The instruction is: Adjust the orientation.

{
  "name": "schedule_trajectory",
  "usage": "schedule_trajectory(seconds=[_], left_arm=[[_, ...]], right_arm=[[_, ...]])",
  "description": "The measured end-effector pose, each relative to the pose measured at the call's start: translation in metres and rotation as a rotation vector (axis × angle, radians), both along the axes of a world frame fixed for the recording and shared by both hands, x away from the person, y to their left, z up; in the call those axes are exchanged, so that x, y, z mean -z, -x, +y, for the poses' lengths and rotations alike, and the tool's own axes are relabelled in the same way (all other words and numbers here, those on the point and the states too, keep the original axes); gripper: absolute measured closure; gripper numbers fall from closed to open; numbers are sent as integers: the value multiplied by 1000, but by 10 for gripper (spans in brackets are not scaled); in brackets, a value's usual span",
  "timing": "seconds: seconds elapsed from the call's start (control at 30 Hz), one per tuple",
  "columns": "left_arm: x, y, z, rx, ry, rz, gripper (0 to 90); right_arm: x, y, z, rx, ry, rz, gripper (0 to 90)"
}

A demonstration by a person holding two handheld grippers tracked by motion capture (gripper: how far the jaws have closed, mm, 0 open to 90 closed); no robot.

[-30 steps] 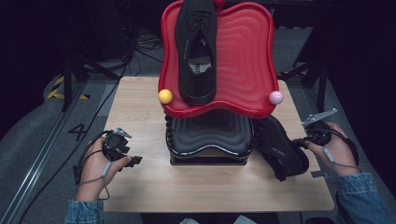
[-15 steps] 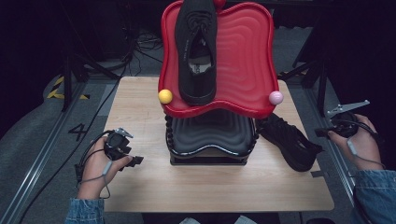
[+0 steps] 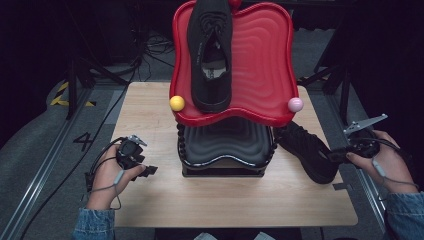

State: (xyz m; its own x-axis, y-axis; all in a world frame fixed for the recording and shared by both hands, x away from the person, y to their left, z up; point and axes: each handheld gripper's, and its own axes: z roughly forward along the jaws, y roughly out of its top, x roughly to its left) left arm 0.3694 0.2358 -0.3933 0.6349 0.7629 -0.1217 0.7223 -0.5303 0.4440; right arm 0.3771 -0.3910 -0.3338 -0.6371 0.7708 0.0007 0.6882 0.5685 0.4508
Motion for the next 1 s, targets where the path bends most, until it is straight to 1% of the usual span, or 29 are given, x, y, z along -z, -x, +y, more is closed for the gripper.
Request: schedule_trajectory(seconds=[0.03,0.07,0.13,0.23,0.27,0.33,0.4,0.43,0.47,0.5,0.53,0.57,0.6,0.67,0.77,0.8,0.87,0.93,0.97,1.0], left_arm=[[0,-2,-1,7,-2,-3,344],[0,-2,-2,8,2,-1,344],[0,-4,-3,9,7,1,345],[0,-6,-5,14,8,4,345],[1,-7,-6,24,5,1,345],[1,-7,-7,26,6,2,345],[1,-7,-7,24,8,1,344],[1,-6,-6,23,10,-1,345],[1,-6,-5,17,11,5,345],[1,-6,-5,17,11,5,345],[1,-6,-5,19,11,2,345],[1,-5,-4,21,11,2,344],[2,-5,-4,20,15,4,345],[2,-4,-3,23,11,1,344],[3,-3,-2,19,14,12,344],[4,-3,-2,22,16,8,344],[4,-3,-2,21,16,10,344],[6,-4,-2,23,22,19,344],[6,-5,-1,31,13,16,344],[7,-5,-2,30,16,17,344]], right_arm=[[4,1,1,-14,35,16,692],[6,1,2,-22,55,29,697],[10,1,2,-28,81,59,735],[12,1,2,-23,105,48,834],[11,0,2,-25,114,45,858],[11,-1,3,-28,119,45,874],[10,-1,6,-29,138,44,882],[9,0,10,-37,138,50,883],[8,1,14,-53,126,57,883],[8,1,14,-53,126,57,883],[6,2,19,-68,110,56,884],[3,4,27,-90,96,52,884],[-1,6,38,-119,89,53,884],[-2,8,50,-150,76,55,883],[0,10,64,-187,73,61,883],[1,11,69,-199,70,66,883],[4,12,74,-214,63,80,881],[7,11,76,-210,63,97,875],[8,11,75,-210,65,102,861],[10,11,75,-210,63,111,825]])
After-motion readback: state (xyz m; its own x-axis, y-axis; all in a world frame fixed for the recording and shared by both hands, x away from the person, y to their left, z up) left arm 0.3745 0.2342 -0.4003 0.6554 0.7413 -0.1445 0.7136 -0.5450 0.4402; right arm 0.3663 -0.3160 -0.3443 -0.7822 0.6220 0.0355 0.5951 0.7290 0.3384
